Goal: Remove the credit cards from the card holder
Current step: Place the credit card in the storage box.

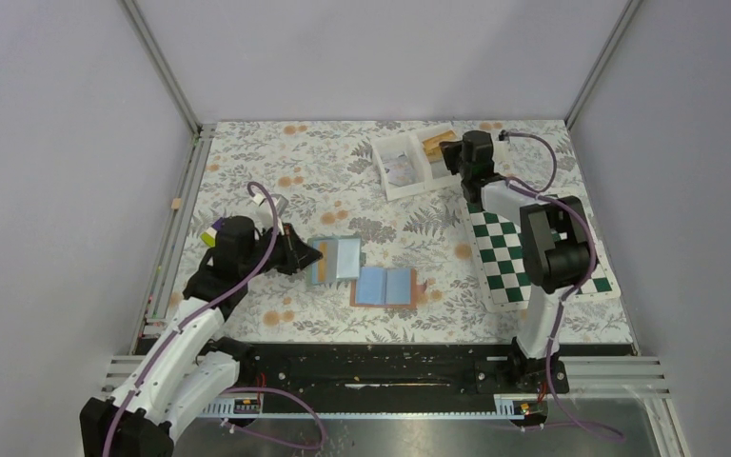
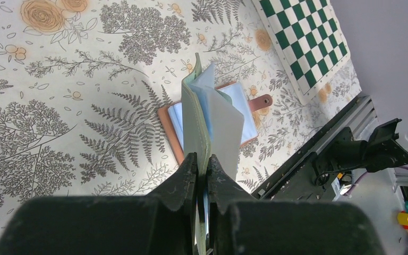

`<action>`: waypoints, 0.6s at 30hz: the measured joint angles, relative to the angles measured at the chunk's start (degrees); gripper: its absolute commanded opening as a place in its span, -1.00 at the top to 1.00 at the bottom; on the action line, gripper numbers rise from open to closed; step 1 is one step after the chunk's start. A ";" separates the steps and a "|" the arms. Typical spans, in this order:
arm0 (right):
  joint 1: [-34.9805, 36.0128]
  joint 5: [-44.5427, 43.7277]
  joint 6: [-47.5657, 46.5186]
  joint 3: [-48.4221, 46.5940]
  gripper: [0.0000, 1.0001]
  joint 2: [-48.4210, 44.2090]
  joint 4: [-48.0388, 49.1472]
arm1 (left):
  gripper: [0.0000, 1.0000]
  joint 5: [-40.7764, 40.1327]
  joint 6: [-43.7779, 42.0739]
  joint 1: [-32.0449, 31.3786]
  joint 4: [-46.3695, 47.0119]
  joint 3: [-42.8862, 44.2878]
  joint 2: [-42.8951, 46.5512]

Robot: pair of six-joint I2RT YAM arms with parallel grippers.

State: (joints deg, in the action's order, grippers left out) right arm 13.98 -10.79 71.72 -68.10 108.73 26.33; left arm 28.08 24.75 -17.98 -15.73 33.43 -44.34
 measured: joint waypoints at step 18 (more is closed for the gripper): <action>0.00 -3.39 7.43 -9.94 1.00 12.02 -4.66 | 1.00 -0.48 -0.96 -0.31 -0.94 0.11 -1.84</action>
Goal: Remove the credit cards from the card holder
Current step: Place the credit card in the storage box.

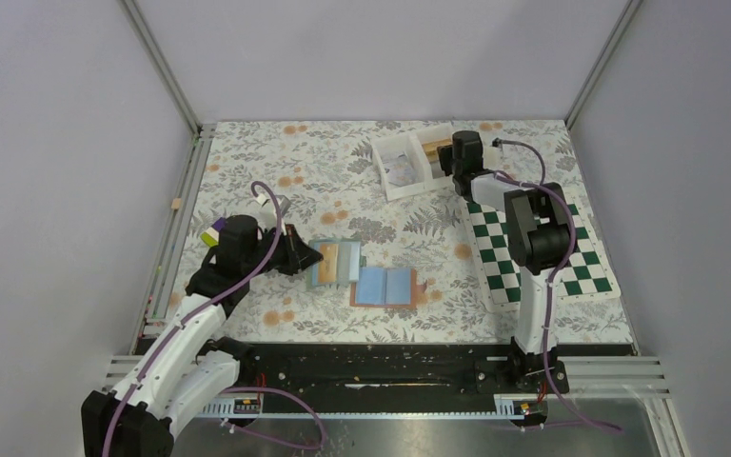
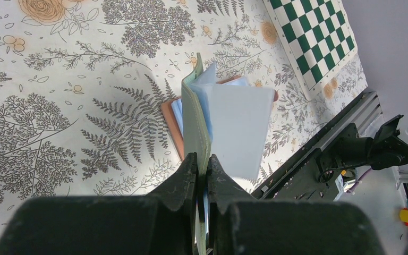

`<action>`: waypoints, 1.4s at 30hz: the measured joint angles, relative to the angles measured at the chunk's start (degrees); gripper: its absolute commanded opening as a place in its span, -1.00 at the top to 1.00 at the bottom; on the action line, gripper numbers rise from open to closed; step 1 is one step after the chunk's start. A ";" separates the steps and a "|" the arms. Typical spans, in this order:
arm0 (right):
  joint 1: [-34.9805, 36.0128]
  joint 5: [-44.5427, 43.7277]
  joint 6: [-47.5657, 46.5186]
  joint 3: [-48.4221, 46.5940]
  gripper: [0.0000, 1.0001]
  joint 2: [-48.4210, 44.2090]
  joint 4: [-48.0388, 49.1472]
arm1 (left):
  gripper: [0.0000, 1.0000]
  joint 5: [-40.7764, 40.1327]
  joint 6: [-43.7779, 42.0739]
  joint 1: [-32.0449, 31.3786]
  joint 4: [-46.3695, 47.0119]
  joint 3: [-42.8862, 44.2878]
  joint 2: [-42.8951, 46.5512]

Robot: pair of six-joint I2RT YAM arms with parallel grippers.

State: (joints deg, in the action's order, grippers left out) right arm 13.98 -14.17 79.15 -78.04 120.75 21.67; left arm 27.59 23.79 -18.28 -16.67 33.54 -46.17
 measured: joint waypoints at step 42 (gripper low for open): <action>-1.27 -0.46 2.91 -16.13 0.24 10.05 -19.71 | 1.00 1.11 0.22 0.00 0.70 0.00 -0.70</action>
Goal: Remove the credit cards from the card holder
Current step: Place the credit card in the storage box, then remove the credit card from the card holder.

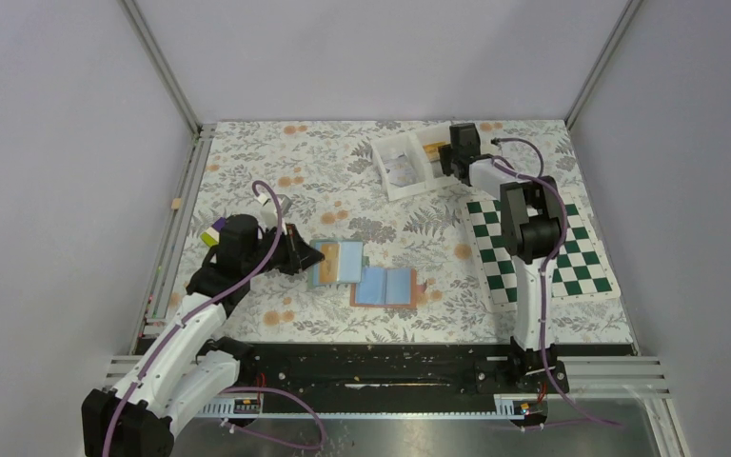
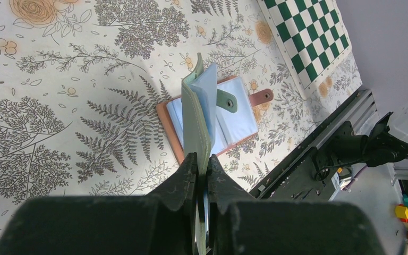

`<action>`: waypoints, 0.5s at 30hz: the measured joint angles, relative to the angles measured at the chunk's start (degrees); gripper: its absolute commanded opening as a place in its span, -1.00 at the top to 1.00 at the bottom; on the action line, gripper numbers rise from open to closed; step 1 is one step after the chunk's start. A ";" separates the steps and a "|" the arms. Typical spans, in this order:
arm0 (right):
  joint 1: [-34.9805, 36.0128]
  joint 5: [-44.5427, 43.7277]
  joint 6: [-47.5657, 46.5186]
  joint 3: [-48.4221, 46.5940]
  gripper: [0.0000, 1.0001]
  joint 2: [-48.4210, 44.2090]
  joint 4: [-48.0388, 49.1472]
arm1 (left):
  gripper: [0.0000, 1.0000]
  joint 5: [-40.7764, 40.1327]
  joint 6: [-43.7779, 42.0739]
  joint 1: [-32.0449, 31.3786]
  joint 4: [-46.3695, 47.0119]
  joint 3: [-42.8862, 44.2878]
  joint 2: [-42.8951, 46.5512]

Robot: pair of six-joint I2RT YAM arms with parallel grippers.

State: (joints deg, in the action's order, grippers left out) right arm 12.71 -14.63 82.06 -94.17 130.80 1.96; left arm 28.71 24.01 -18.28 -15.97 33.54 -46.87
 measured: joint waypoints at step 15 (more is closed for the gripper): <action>-4.02 21.59 -10.34 27.32 0.31 -32.50 20.13 | 1.00 2.64 3.80 0.00 4.15 -0.55 5.46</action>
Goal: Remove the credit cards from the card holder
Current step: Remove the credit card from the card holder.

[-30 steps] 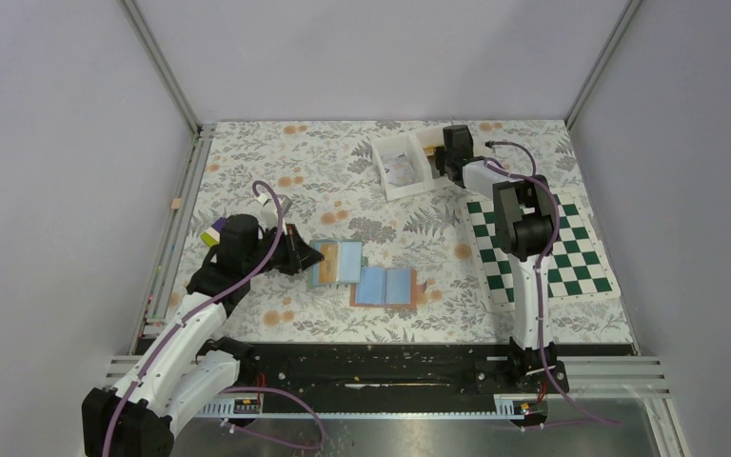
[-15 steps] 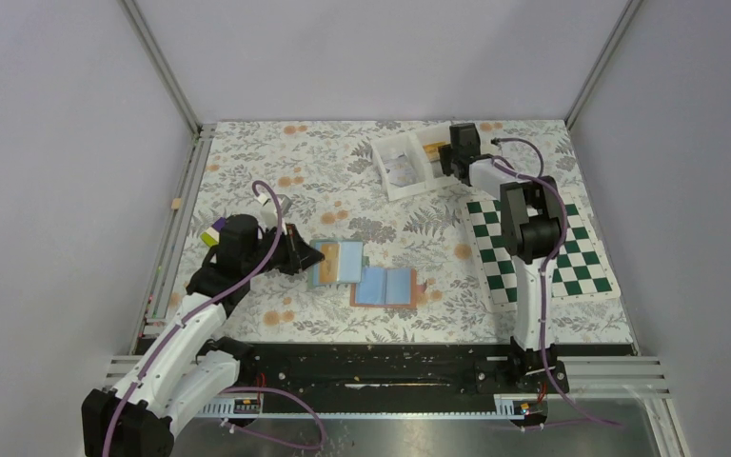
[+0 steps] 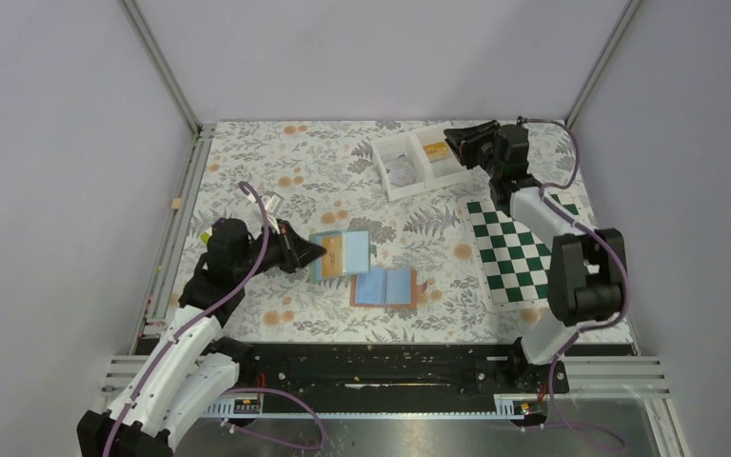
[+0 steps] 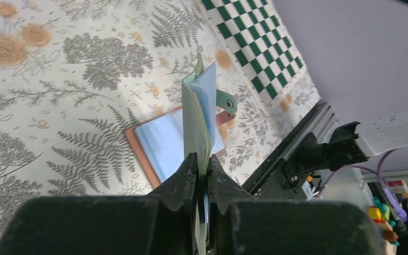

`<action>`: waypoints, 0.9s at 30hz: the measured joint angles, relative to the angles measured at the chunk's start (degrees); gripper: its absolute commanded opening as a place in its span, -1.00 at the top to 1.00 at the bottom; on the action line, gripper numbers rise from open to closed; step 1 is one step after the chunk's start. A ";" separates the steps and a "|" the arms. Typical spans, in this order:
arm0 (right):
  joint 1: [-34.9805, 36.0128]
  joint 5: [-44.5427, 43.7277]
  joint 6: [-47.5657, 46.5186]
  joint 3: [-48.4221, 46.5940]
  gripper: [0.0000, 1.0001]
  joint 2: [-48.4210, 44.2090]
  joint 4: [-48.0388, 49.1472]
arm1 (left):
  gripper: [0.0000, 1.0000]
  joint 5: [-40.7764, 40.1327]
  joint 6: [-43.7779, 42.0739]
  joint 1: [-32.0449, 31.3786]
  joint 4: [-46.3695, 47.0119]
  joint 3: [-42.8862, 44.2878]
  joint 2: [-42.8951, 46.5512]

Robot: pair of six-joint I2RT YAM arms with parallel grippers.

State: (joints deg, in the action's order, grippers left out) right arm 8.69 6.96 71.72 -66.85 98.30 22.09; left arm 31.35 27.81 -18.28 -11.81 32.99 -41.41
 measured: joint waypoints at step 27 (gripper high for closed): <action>25.66 37.20 -14.58 30.45 0.28 -43.15 6.75 | 1.00 20.26 29.14 -0.11 32.39 -3.48 -4.11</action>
State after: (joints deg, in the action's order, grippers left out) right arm 34.35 44.16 57.14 -36.40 55.16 28.84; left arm 51.62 56.95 -18.39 20.58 29.52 -45.52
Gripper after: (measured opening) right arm 0.376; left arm 0.058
